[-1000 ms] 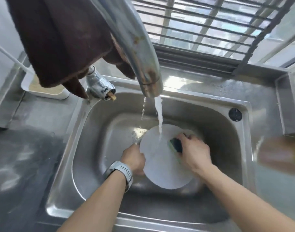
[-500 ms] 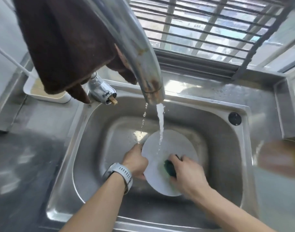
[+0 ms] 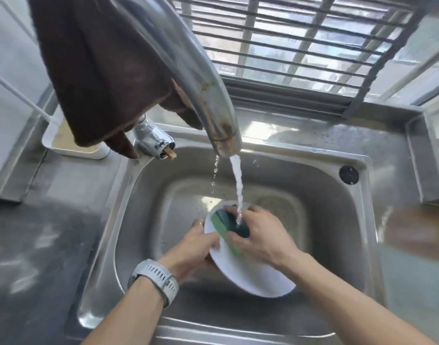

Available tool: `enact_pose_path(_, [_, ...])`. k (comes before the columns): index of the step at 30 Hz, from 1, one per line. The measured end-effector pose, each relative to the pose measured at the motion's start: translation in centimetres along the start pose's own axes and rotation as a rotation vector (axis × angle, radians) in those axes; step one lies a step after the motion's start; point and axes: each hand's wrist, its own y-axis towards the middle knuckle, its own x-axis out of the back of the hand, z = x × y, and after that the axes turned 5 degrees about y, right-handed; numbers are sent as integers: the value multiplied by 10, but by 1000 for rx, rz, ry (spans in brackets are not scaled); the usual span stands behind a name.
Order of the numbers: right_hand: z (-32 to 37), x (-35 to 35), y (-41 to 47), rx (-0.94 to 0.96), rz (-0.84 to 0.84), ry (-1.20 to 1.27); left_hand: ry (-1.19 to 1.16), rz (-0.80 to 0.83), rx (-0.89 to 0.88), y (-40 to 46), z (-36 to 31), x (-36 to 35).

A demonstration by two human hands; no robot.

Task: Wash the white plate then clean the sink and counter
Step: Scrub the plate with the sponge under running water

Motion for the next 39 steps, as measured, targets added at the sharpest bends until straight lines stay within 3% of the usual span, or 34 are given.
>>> enact_pose_path(5, [-26,26,-27,-142,-84,-93,-52,-162,-171,-3,1,8])
enact_pose_path(7, [5,24,-59,-70,-69,22,-25,-240,-214,-2,5,3])
enact_pose_path(10, [35,20,-32,95,-89,15,16,-369,-230,-3,12,-8])
enact_pose_path(14, [4,36,-2,-84,-145,-144,-4,-547,-291,-14,4,-8])
enact_pose_path(16, [-4,38,-39,-119,-168,-171,-11,-553,-289,-15,-1,-9])
enact_pose_path(18, [20,29,-73,-74,-107,-47,27,-554,-285,-16,-2,-14])
enact_pose_path(21, [45,24,-40,58,-102,34,45,-554,-278,-21,-2,-23])
enact_pose_path(24, [25,32,6,-76,-129,-38,-25,-563,-289,-22,3,-17])
enact_pose_path(27, [-5,38,-32,-175,-165,-147,-65,-543,-284,-22,0,-10])
enact_pose_path(31, [35,21,-58,-9,-98,102,26,-568,-268,-25,-3,-21])
enact_pose_path(33, [41,14,-22,30,-107,64,-13,-543,-278,-24,2,-25])
enact_pose_path(35, [26,21,7,-63,-130,13,-76,-544,-283,-24,3,-23])
enact_pose_path(37, [-1,30,-3,-172,-161,-86,-125,-538,-290,-23,2,-18])
enact_pose_path(39, [1,30,-47,-149,-189,-107,-139,-527,-296,-22,-2,-17])
